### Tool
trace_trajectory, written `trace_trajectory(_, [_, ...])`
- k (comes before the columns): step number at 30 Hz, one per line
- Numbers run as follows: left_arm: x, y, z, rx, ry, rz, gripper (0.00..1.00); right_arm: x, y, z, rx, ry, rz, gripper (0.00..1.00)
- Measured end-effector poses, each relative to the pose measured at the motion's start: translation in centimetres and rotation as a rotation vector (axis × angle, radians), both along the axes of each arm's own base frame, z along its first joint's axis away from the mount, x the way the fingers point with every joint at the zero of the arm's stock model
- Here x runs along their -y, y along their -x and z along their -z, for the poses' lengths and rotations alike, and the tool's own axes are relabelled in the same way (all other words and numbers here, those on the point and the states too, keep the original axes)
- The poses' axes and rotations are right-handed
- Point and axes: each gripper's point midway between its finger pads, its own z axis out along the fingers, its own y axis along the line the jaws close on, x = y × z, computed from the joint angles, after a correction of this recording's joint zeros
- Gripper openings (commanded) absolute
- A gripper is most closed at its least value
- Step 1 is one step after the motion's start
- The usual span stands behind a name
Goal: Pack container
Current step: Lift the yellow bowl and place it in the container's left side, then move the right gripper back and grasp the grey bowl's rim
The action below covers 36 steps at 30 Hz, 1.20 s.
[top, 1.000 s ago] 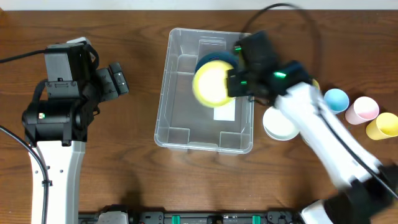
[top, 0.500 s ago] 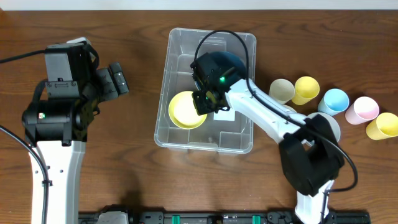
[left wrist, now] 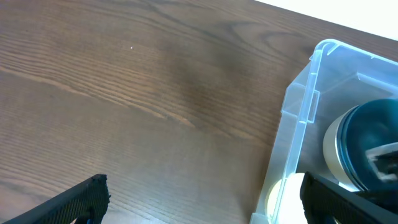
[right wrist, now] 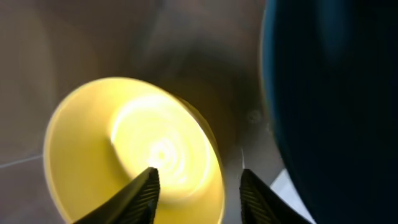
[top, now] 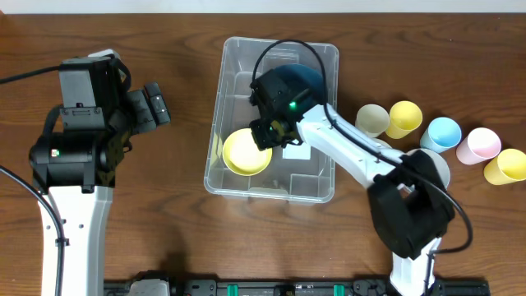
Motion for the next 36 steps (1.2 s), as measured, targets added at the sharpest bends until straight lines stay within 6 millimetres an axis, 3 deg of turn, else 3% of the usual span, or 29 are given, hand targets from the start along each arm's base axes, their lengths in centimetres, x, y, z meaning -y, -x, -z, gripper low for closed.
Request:
trace_trajectory(3, [0.0, 0.0, 0.0, 0.0, 0.0, 0.0, 0.98, 1.5, -0.6, -3.5, 0.046, -0.032, 0.028, 0.54])
trace_trajectory(6, [0.0, 0.0, 0.0, 0.0, 0.0, 0.0, 0.98, 5.5, -1.3, -9.1, 0.116, -0.069, 0.112, 0.59])
trace_trajectory(8, [0.0, 0.0, 0.0, 0.0, 0.0, 0.0, 0.98, 9.6, -1.5, -12.6, 0.162, -0.079, 0.2, 0.61])
trace_trajectory(11, [0.0, 0.0, 0.0, 0.0, 0.0, 0.0, 0.98, 18.0, -1.4, -17.2, 0.227, -0.07, 0.405, 0.63])
trace_trajectory(14, [0.0, 0.0, 0.0, 0.0, 0.0, 0.0, 0.98, 26.9, 0.2, -19.2, 0.237, -0.027, 0.642, 0.66])
trace_trajectory(16, [0.0, 0.0, 0.0, 0.0, 0.0, 0.0, 0.98, 31.7, 1.9, -19.5, 0.217, 0.011, 0.785, 0.68])
trace_trajectory(20, [0.0, 0.0, 0.0, 0.0, 0.0, 0.0, 0.98, 38.7, 5.2, -18.6, 0.138, 0.069, 1.01, 0.69])
trace_trajectory(23, [0.0, 0.0, 0.0, 0.0, 0.0, 0.0, 0.98, 41.5, 6.6, -16.8, 0.092, 0.088, 1.11, 0.7])
trace_trajectory(27, [0.0, 0.0, 0.0, 0.0, 0.0, 0.0, 0.98, 42.5, 7.3, -12.3, 0.022, 0.091, 1.164, 0.69])
trace_trajectory(31, [0.0, 0.0, 0.0, -0.001, 0.0, 0.0, 0.98, 42.1, 8.1, -6.4, -0.059, 0.085, 1.207, 0.65])
trace_trajectory(36, [0.0, 0.0, 0.0, -0.001, 0.0, 0.0, 0.98, 41.6, 9.1, -0.7, -0.09, 0.064, 1.272, 0.63])
